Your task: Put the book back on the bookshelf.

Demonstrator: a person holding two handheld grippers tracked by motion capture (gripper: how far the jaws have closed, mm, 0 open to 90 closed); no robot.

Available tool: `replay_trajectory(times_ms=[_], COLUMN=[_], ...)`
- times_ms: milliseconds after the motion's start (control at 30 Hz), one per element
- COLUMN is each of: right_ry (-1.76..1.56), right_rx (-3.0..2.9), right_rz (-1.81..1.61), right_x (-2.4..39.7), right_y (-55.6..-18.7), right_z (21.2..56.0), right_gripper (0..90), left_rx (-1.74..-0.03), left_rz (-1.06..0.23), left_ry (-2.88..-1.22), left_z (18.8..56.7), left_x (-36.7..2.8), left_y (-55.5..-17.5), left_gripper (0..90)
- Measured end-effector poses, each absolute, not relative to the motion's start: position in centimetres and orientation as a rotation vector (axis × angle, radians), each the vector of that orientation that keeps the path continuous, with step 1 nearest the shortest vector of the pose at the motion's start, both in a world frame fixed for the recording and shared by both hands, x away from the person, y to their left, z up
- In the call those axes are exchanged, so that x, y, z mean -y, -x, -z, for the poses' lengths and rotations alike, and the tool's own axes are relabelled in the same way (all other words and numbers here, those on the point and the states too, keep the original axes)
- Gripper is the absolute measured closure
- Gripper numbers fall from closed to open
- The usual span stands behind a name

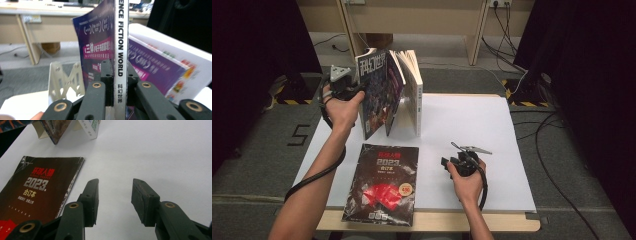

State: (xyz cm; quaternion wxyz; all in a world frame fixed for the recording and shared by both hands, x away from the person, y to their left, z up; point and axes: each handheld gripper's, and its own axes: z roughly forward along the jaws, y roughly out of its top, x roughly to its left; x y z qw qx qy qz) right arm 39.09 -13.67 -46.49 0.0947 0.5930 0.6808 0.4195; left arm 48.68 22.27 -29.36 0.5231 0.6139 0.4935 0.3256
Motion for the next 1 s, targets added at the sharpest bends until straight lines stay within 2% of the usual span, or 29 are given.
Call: replay_trajectory(times_ms=[533,1000], right_ry=[-1.753,-1.767], right_rx=[-2.018,-2.016], right_rz=[-1.237,-1.236], right_x=[13.8,13.8], right_y=[-39.1,-39.0], right_z=[46.5,46.6], right_gripper=[58.1,58.2], left_rx=[-1.073,-1.05], left_rz=[-0.762,-0.75], left_ry=[-1.46,-1.422], left_z=[26.7,25.0], left_x=[-20.0,-19.9], left_y=[-47.3,-46.9], left_gripper=[81.9,81.8])
